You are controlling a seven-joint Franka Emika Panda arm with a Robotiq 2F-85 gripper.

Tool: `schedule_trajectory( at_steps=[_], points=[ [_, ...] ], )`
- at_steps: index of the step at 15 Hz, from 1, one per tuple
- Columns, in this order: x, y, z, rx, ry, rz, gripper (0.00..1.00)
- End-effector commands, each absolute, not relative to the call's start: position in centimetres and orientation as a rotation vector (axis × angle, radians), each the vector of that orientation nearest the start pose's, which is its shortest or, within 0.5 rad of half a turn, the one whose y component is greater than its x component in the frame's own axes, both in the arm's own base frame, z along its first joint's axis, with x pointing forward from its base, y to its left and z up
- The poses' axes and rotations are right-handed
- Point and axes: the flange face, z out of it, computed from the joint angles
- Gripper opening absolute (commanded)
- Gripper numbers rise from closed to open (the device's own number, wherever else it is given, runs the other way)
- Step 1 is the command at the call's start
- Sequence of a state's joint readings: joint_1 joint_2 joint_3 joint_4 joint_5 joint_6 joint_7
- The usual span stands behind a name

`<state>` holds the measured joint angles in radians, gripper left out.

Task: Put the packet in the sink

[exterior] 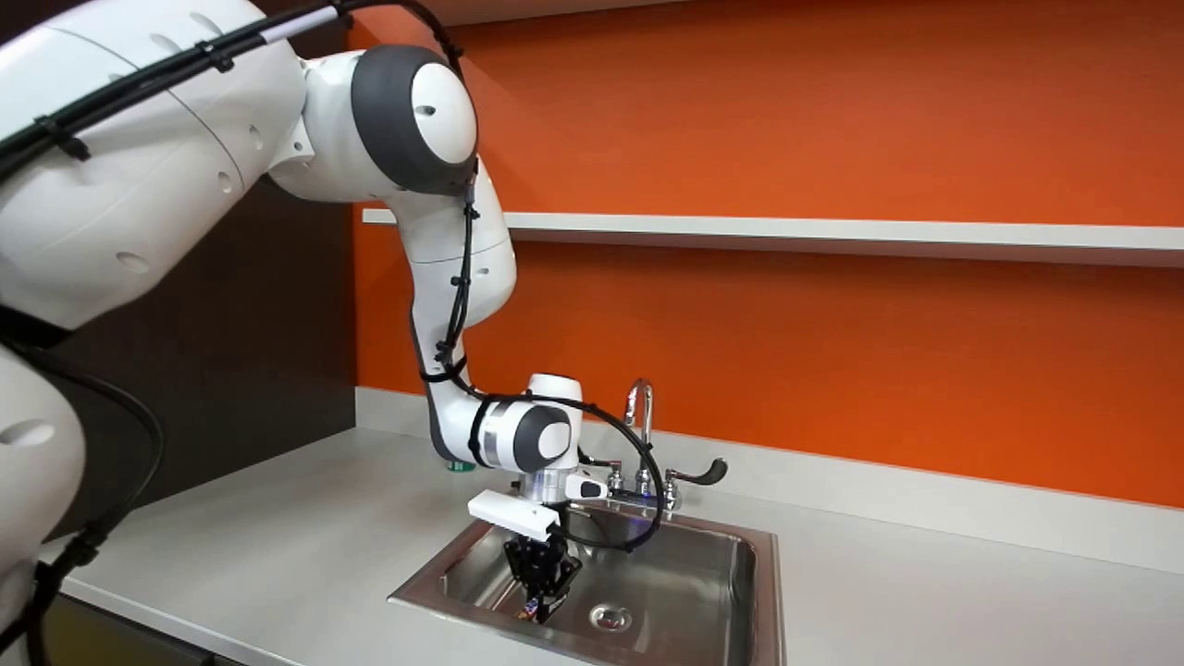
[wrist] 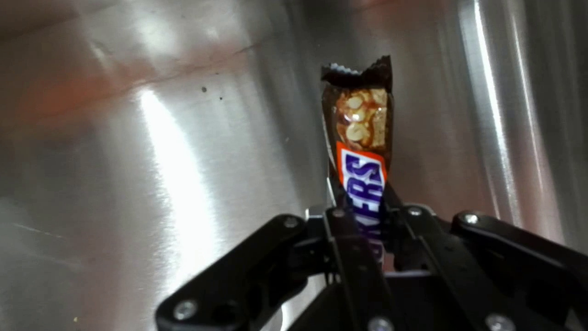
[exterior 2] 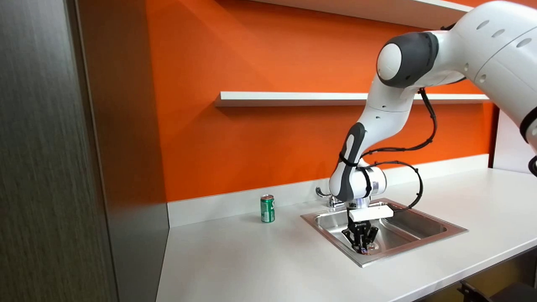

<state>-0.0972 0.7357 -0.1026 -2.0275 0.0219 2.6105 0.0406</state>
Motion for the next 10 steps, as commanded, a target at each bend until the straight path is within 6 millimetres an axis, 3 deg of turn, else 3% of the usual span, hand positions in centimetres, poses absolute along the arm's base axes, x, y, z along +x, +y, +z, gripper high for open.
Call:
schedule_trajectory(
  at_steps=[1, 2, 3, 5, 10],
  points=[
    [55.8, -12.2, 6.6, -3.134, 0.398, 0.218, 0.05],
    [55.8, -12.3, 6.5, -3.135, 0.402, 0.219, 0.09],
    [55.8, -12.4, 6.5, -3.136, 0.402, 0.221, 0.43],
    [55.8, -12.6, 6.9, -3.136, 0.412, 0.209, 0.48],
    [56.0, -13.3, 9.4, -3.144, 0.426, 0.137, 0.86]
  ],
)
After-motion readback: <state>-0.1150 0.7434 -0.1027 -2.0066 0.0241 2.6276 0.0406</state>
